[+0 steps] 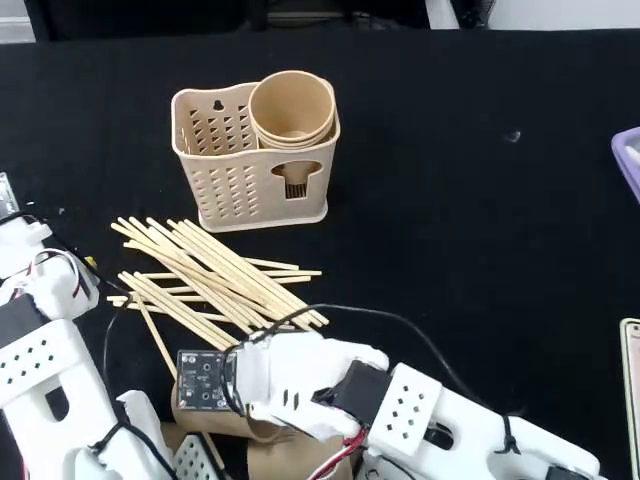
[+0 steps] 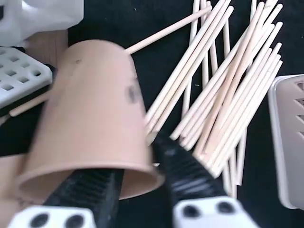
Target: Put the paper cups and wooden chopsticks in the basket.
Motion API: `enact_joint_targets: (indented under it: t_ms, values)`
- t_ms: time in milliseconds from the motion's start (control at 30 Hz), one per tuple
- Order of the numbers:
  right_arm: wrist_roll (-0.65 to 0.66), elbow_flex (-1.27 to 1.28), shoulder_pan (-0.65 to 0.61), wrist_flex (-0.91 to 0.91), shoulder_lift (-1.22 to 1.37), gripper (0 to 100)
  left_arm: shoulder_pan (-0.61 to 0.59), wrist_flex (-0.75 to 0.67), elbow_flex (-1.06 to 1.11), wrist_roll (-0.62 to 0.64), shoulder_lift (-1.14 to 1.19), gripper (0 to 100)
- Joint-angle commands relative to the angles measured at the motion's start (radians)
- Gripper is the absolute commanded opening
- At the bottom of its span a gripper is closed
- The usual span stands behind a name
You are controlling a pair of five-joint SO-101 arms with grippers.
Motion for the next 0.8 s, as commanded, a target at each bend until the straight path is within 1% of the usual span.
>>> enact_joint_targets:
  t_ms: [0,200,300,433,600,667,767]
  values:
    - [-0.003,-0.108,0.052,0.06,-0.002,1.2,-0.008,-0.018,-0.012,0.011,-0.011,21]
    - [-0.002,-0.34,0.235,0.265,-0.002,1.0,-0.008,-0.017,-0.012,0.011,-0.011,21]
    - [-0.002,-0.503,0.353,0.381,0.001,1.0,-0.008,-0.017,-0.012,0.011,-0.011,21]
    - [-0.012,-0.739,0.517,0.491,0.007,1.0,-0.007,-0.017,-0.012,0.011,-0.011,21]
    - [-0.157,-1.029,0.664,0.548,0.056,1.0,-0.007,-0.017,-0.012,0.011,-0.011,21]
    - [-0.203,-1.127,0.703,0.545,0.12,1.0,-0.007,-0.017,-0.012,0.011,-0.011,21]
    - [-0.23,-1.267,0.733,0.543,0.263,1.0,-0.007,-0.015,-0.012,0.011,-0.011,21]
